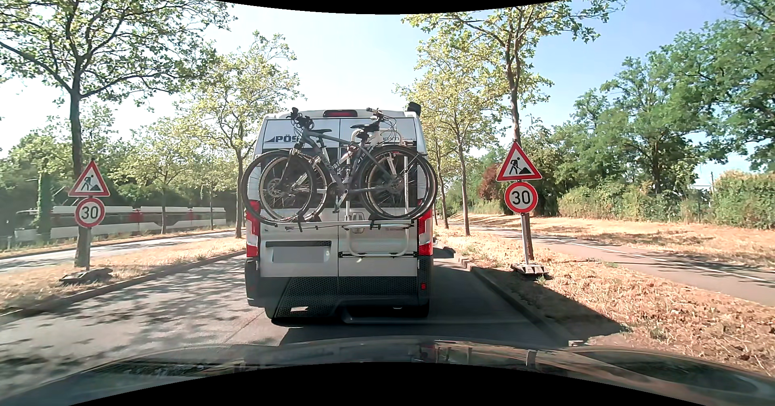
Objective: Follow the waypoints while adhering to traffic rules and regulations
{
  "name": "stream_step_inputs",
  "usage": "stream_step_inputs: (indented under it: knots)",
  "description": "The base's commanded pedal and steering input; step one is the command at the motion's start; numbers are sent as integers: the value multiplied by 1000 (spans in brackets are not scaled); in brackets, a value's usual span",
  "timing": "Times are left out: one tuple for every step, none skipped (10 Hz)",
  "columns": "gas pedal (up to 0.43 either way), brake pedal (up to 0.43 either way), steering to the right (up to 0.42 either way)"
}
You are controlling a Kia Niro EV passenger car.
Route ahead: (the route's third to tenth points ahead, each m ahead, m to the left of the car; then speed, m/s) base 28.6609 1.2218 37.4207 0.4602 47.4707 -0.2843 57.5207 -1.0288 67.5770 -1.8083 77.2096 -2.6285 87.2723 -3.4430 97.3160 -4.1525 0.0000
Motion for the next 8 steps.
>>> stream_step_inputs:
  knots:
    - [0, 177, -15]
    - [0, 183, -16]
    - [0, 183, -16]
    - [0, 189, -16]
    - [0, 195, -16]
    - [0, 201, -17]
    - [0, 207, -16]
    - [0, 213, -16]
